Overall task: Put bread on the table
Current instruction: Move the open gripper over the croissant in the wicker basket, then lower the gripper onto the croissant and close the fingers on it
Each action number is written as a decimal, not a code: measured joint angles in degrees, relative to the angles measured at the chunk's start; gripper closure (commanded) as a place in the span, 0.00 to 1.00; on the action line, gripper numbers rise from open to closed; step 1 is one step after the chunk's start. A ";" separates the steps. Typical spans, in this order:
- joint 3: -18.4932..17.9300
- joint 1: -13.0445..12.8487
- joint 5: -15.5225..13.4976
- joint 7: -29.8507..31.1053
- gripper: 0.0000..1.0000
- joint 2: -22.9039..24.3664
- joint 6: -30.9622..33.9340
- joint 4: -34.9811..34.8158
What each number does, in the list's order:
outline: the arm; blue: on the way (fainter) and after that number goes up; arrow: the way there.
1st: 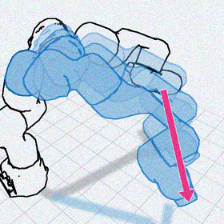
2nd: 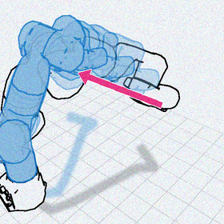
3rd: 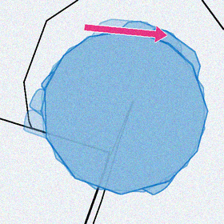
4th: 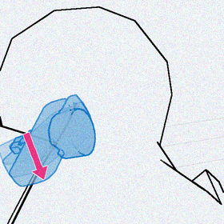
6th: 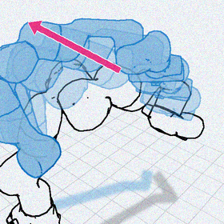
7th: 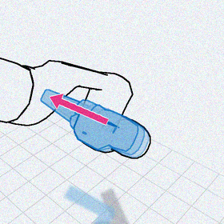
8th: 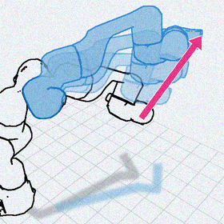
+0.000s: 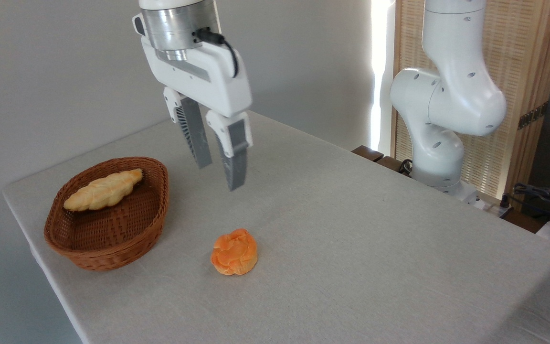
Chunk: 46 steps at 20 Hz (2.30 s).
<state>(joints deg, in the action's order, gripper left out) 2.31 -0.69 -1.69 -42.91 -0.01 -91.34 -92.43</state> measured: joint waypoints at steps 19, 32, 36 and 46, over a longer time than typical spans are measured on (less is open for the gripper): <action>27.13 -1.06 -0.97 34.84 0.00 -25.25 -46.77 -0.09; 31.18 -1.03 7.11 34.84 0.00 -29.63 -51.05 -0.34; 31.54 -1.04 9.20 34.84 0.24 -30.03 -51.05 -0.67; 31.84 -1.04 11.12 34.84 0.64 -30.04 -51.06 -1.05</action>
<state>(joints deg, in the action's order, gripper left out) 34.14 -1.73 9.43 -8.07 -30.05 -142.40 -93.48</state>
